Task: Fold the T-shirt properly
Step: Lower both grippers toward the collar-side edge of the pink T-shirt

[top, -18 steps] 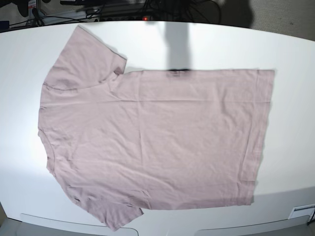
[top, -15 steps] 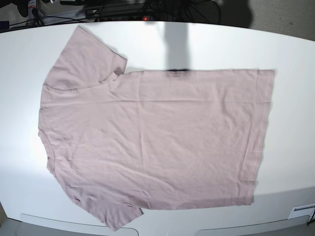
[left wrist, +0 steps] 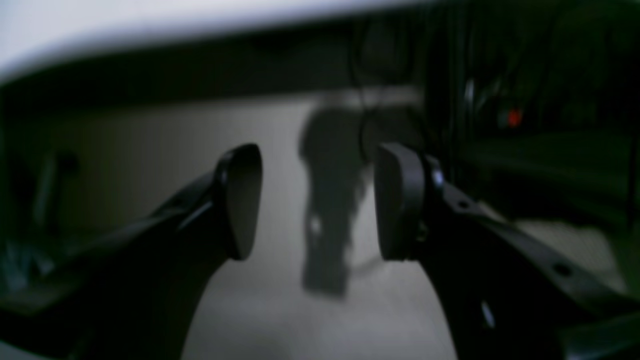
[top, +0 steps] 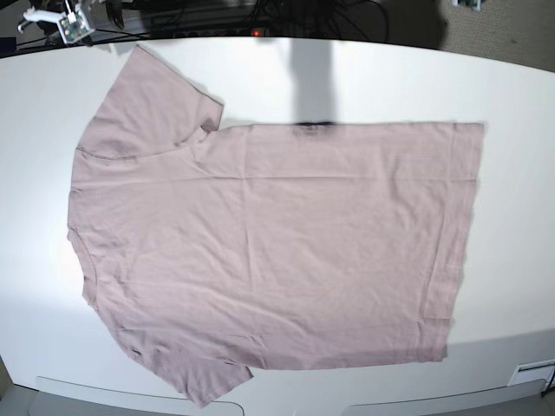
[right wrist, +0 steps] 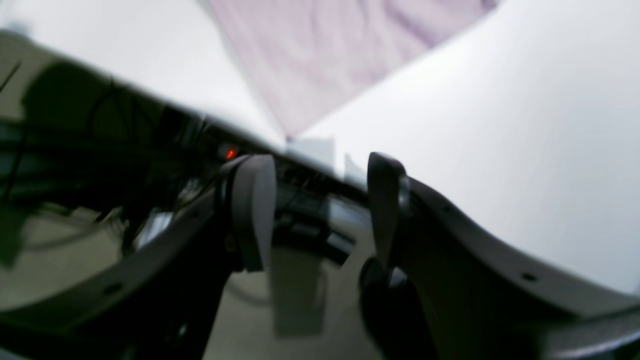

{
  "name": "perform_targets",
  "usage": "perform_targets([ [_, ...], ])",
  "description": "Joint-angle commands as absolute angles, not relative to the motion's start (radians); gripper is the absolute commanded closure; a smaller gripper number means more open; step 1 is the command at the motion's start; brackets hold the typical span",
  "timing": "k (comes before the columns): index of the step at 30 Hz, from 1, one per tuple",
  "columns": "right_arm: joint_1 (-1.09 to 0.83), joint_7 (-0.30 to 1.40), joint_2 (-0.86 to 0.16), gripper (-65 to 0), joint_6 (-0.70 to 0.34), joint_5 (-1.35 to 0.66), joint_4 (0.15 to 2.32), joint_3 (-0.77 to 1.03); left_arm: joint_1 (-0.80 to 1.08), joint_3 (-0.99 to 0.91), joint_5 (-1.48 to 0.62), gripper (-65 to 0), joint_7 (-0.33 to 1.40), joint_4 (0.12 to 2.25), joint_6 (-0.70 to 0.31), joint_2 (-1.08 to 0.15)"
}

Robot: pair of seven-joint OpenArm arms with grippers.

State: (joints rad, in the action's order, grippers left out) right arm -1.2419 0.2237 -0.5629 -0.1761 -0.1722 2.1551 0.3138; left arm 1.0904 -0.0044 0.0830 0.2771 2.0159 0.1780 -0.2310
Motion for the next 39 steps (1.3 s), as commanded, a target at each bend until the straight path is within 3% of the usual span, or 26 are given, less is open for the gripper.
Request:
perform_targets([
  [1,-1.217,0.2,-0.58,-30.4,-0.161,-0.178,2.175,0.322,1.084,-0.007,0.109,-35.2,0.249,2.034,0.195,-0.247],
  [7,-1.032,0.208,-0.632,-30.4,-0.178,-0.074,2.175,0.321,0.896,-0.006,0.234,-35.2,0.142,2.034,0.148,-0.369],
  [10,-0.98,0.23,-0.632,-30.4,-0.181,-0.025,2.175,0.32,0.798,-0.005,0.241,-35.2,0.172,2.034,0.114,-0.418],
  [14,-0.972,0.225,-0.631,-30.4,-0.182,0.0,2.175,0.32,0.728,-0.005,0.318,-35.2,0.317,2.034,-0.034,-0.458],
  [19,-0.972,0.226,-0.626,-30.4,-0.183,0.001,2.175,0.32,0.725,-0.005,0.327,-35.1,0.225,2.033,-0.139,-0.559],
  [24,-0.973,0.265,-0.626,-30.4,-0.253,0.086,2.175,0.32,0.726,-0.005,0.499,-35.1,0.216,2.033,-0.146,-0.703],
  [33,-0.973,0.278,-0.632,-30.8,-0.39,0.287,2.175,0.32,0.723,-0.004,0.505,-35.2,0.175,1.955,-0.18,-0.816],
  [39,-0.972,0.277,-0.632,-41.0,-0.397,0.285,2.175,0.32,0.715,-0.003,0.516,-35.2,0.113,1.87,-0.229,-0.818],
])
